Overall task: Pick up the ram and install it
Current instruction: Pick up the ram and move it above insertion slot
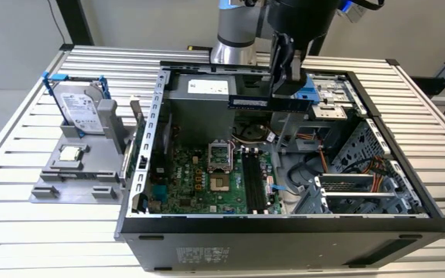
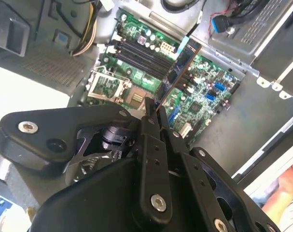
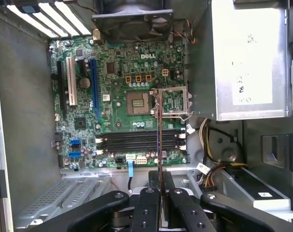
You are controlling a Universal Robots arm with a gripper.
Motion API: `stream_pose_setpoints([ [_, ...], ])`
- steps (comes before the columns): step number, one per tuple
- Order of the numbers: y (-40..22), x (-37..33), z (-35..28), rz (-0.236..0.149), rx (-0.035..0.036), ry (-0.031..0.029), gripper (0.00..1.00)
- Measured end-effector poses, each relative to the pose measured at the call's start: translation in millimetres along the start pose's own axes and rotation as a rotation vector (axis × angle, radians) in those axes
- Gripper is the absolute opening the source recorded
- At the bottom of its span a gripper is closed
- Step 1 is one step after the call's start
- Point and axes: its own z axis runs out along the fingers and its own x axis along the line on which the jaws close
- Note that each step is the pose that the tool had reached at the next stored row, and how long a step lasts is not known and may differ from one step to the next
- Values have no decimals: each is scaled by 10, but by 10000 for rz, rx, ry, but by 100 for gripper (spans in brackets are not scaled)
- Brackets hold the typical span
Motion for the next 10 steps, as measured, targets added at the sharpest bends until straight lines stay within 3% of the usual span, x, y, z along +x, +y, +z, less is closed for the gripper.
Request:
stream_pose_setpoints([
  [3, -34, -4, 0, 23, -7, -26, 0],
  [5, -42, -5, 0, 28, -19, -105, 0],
  [10, -43, -5, 0, 28, -20, -115, 0],
])
